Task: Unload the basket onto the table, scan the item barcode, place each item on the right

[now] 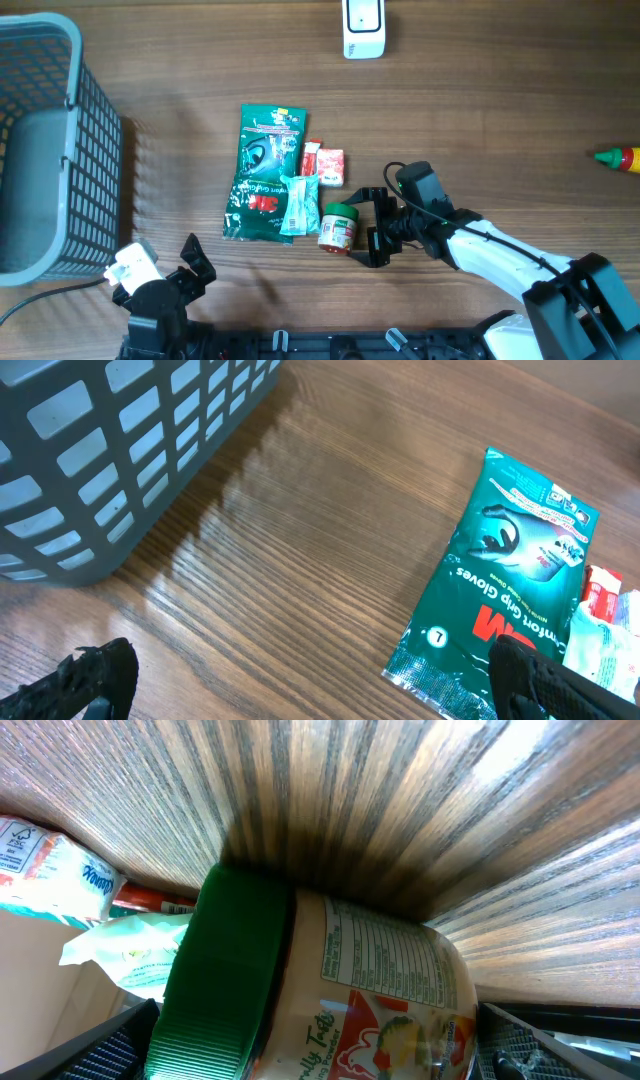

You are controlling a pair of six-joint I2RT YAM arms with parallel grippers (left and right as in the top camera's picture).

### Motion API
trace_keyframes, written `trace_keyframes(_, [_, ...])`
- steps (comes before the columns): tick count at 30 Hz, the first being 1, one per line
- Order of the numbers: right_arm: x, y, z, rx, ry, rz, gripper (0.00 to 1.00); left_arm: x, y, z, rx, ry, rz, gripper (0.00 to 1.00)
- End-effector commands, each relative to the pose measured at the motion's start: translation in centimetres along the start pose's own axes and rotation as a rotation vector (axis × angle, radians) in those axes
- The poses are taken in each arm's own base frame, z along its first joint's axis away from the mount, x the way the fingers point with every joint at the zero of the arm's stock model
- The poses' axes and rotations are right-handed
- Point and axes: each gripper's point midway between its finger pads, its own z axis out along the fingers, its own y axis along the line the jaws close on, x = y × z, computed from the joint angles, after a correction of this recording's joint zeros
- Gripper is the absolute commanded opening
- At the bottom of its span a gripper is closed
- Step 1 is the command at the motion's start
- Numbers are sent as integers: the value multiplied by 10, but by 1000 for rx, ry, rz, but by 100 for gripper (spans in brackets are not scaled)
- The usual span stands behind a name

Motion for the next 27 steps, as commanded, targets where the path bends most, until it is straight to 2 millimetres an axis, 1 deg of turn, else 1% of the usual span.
trace_keyframes(1, [-5, -4, 4, 9, -21, 1, 100, -1, 3, 1, -13, -11, -14, 100])
trace_keyframes(3, [-1, 2, 5, -17, -17, -105, 100, -1, 3, 1, -13, -11, -15, 100])
trace_keyframes(5, [-4, 17, 5, -77, -58, -315, 98, -1, 3, 1, -13, -11, -15, 100])
trace_keyframes(7, [-9, 25, 4, -103, -109, -478, 96, -1, 3, 1, -13, -11, -14, 100])
trace_keyframes(8, [-10, 26, 3, -104, -120, -534, 96, -1, 3, 1, -13, -11, -14, 100])
trace_keyframes(9, [-11, 27, 3, -104, -128, -574, 98, -1, 3, 1, -13, -11, -14, 100])
trace_keyframes(14, [-12, 26, 3, -83, -145, -867, 100, -1, 3, 1, -13, -11, -14, 100])
trace_keyframes(17, [-8, 32, 2, -97, -145, -880, 100, -1, 3, 1, -13, -11, -14, 100])
trace_keyframes(20, [5, 48, -4, -128, -148, -956, 100, -1, 3, 1, -13, -11, -15, 100])
trace_keyframes(24, [21, 64, -23, -130, -175, -977, 100, -1, 3, 1, -13, -11, -15, 100])
trace_keyframes(25, [22, 66, -30, -120, -200, -958, 100, -1, 3, 1, -13, -11, -15, 100])
trace_keyframes(26, [19, 66, -39, -98, -244, -895, 100, -1, 3, 1, -13, -11, -15, 100])
trace_keyframes(27, [14, 61, -49, -69, -288, -775, 100, -1, 3, 1, -13, -11, -14, 100])
